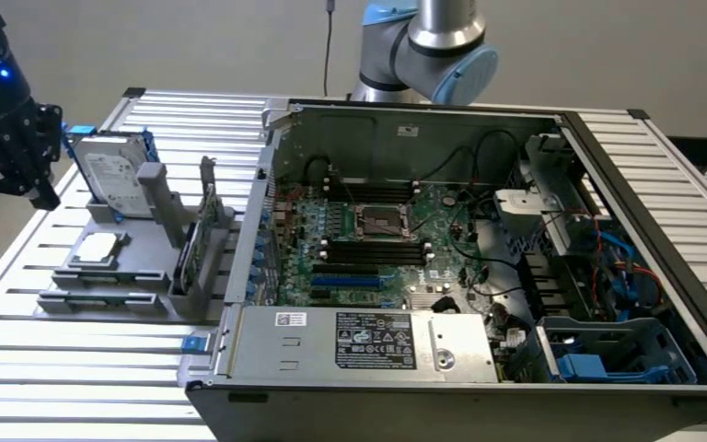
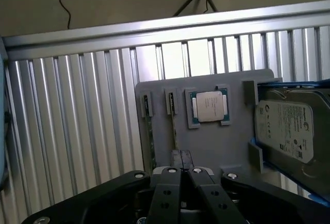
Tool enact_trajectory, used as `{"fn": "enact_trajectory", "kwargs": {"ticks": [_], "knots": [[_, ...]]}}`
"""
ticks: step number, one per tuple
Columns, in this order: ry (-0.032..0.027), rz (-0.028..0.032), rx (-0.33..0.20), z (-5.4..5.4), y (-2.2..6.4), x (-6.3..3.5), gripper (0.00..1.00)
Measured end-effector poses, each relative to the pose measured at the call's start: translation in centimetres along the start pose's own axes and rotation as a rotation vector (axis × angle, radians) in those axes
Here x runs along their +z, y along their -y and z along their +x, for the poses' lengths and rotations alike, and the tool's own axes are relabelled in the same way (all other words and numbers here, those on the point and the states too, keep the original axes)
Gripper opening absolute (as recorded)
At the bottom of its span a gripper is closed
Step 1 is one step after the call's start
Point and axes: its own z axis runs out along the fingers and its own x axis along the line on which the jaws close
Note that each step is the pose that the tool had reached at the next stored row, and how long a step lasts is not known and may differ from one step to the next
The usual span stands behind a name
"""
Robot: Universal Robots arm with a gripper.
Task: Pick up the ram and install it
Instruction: 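Pick up the ram and move it above insertion slot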
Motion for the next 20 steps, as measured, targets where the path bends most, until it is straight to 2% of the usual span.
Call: {"fn": "enact_trajectory", "kwargs": {"ticks": [20], "knots": [[0.0008,0.0002,-0.008,0.6,0.07,0.07,0.11]]}}
